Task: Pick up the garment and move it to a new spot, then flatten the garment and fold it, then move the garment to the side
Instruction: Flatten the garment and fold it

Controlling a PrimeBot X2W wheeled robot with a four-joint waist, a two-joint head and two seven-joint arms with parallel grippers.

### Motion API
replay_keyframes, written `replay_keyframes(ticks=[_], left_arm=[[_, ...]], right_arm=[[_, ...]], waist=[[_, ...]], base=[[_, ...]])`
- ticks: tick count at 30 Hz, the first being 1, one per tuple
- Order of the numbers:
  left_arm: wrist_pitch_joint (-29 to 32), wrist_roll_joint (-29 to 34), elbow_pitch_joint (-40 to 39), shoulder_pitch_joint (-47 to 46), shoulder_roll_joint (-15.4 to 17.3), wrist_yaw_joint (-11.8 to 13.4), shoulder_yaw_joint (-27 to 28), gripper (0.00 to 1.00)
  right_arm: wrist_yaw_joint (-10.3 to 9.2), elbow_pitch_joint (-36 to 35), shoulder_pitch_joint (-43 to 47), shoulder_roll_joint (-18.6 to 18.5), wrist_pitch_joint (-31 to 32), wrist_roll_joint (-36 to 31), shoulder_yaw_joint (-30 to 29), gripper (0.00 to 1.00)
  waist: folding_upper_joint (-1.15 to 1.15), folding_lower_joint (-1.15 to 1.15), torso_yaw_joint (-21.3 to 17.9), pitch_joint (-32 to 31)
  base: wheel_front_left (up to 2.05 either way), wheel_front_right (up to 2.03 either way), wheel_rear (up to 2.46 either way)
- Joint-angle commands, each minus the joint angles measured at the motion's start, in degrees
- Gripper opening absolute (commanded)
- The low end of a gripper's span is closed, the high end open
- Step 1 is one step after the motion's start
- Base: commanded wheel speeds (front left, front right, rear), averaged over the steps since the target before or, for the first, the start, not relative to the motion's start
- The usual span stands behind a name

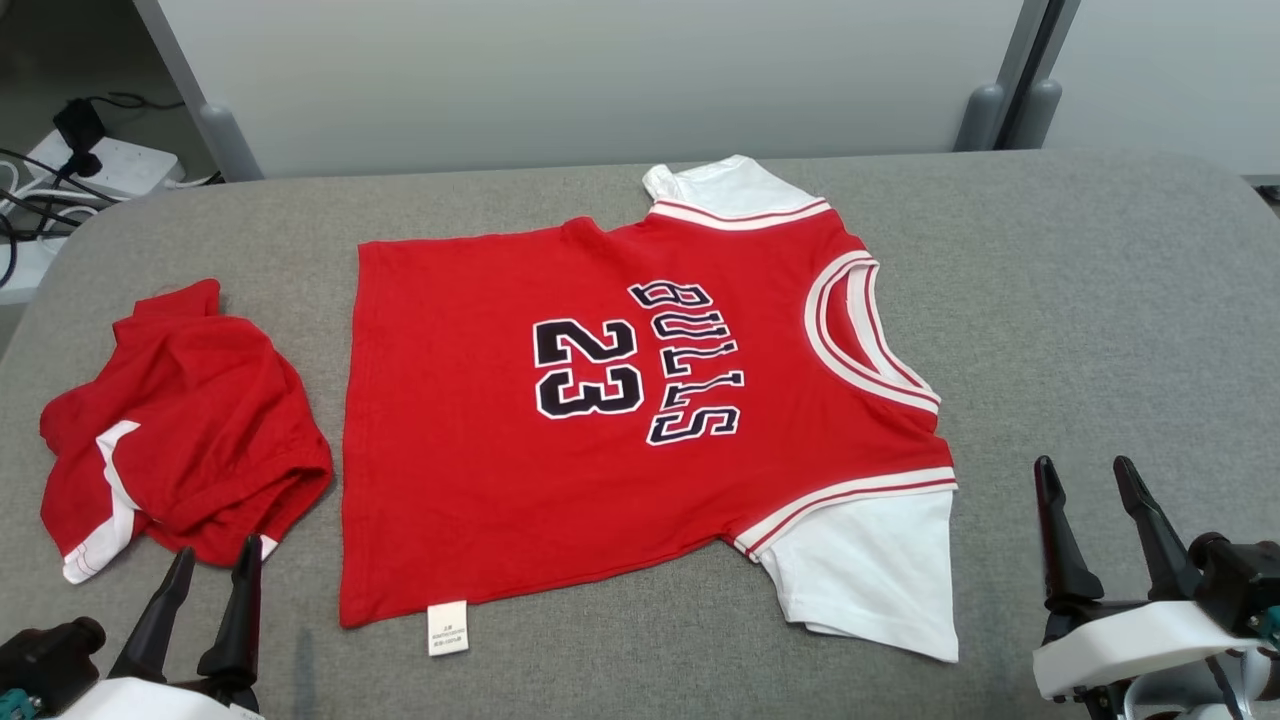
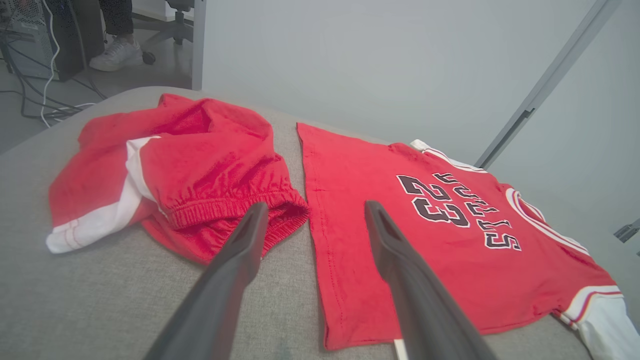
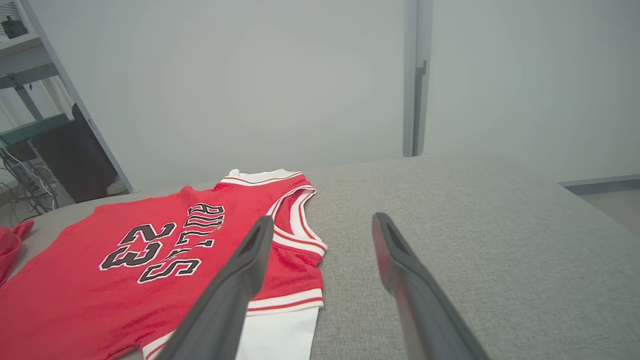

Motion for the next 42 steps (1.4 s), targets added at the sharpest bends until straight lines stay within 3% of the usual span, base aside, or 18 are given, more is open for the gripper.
replay_keyframes(ticks=[1,13,24,42], left_arm=[[-0.35,1.71,-1.46,-0.58,1.27,0.02,2.96,1.00],[-0.35,10.62,-0.38,-0.79,-2.48,0.02,5.88,1.00],[-0.35,16.84,0.23,-0.47,-5.07,0.02,8.56,1.00],[-0.35,24.24,1.05,-0.19,-7.13,0.02,9.74,1.00]], right_arm=[[0.20,-0.21,-2.65,-0.67,-1.90,-0.84,1.92,1.00],[0.20,11.68,-7.56,-0.67,-4.76,-2.53,3.62,1.00],[0.20,17.90,-9.60,-0.67,-6.67,-4.72,4.07,1.00],[0.20,21.33,-10.54,-0.67,-7.56,-7.05,4.12,1.00]], waist=[[0.00,0.01,0.32,-1.23],[0.00,0.01,1.36,-5.68],[0.00,0.01,1.57,-7.53],[0.00,0.01,1.72,-7.71]], base=[[0.00,0.00,0.00],[0.00,0.00,0.00],[0.00,0.00,0.00],[0.00,0.00,0.00]])
